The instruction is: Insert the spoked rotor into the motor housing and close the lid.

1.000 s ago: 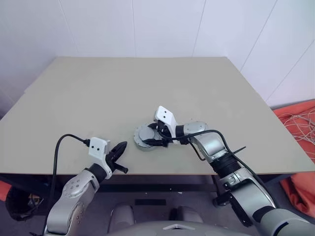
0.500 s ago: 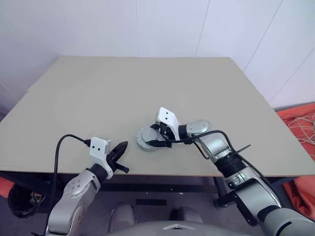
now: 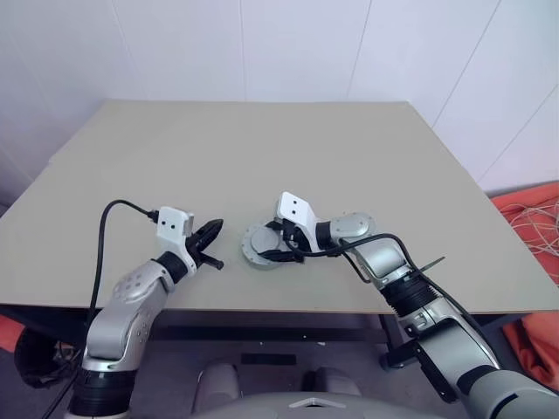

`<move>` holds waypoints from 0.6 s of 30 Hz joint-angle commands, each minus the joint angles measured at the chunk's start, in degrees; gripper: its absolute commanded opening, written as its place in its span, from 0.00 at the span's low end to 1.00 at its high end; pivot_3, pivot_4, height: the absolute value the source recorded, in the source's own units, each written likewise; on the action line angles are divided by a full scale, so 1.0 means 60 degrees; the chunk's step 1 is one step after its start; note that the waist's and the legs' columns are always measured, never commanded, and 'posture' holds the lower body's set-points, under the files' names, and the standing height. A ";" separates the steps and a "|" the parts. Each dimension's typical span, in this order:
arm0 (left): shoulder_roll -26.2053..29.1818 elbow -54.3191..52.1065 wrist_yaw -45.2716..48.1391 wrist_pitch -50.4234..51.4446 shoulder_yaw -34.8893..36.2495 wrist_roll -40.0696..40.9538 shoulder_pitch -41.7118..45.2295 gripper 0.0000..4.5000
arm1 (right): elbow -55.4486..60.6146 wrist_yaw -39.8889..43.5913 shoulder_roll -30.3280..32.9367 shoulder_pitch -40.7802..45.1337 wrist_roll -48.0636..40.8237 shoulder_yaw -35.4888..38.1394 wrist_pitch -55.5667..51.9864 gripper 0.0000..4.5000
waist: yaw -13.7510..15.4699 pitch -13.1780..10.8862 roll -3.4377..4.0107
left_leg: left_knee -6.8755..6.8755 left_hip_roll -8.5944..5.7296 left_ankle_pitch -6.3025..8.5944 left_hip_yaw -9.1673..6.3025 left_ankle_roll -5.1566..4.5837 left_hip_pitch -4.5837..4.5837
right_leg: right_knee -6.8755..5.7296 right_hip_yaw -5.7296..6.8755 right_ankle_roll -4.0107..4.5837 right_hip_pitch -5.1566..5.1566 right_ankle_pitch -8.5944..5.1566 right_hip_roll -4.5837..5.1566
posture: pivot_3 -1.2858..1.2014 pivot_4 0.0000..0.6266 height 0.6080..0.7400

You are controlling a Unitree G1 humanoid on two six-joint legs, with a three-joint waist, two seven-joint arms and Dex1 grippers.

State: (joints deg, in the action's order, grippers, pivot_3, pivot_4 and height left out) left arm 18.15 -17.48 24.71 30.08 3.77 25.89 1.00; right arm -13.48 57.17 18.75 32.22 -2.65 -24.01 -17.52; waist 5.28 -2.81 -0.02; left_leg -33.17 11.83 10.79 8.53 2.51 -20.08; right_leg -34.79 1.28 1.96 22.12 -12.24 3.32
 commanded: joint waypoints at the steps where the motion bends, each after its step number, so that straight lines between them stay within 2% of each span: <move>1: 0.0008 0.0110 0.0446 0.0633 -0.0082 0.0623 0.0436 0.00 | -0.0083 -0.0062 0.0076 -0.0106 0.0292 -0.0157 -0.0145 0.69 | 0.0001 0.0000 0.0000 | 0.0000 0.0000 0.0000 0.0000 0.0000 -0.0001 | 0.0000 0.0000 0.0001 0.0001 0.0000 0.0000 | 0.52 0.00 1.00; 11: -0.0153 0.0471 0.0913 0.1683 -0.0566 0.1180 0.1082 0.00 | -0.0053 -0.0163 -0.0018 -0.0072 0.0292 -0.0153 -0.0242 0.69 | -0.0009 0.0000 0.0001 | -0.0001 0.0002 -0.0001 0.0001 0.0002 0.0009 | -0.0005 0.0001 -0.0011 -0.0002 -0.0006 -0.0001 | 0.52 0.00 1.00; 18: -0.0149 0.0864 0.1170 0.1945 -0.1048 0.1006 0.1615 0.00 | -0.0065 -0.0192 -0.0058 -0.0058 0.0299 -0.0154 -0.0252 0.69 | -0.0016 0.0001 0.0003 | 0.0001 0.0002 -0.0001 0.0001 0.0002 0.0012 | -0.0004 0.0000 -0.0030 -0.0002 -0.0017 -0.0001 | 0.52 0.00 1.00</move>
State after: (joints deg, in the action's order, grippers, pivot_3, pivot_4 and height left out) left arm 17.23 -12.12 30.93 41.69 -2.15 31.86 9.19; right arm -13.47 56.38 18.15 32.23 -2.46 -23.99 -18.21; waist 5.19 -2.80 0.00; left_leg -33.17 11.84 10.78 8.54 2.53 -20.01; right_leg -34.82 1.29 1.80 22.10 -12.33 3.31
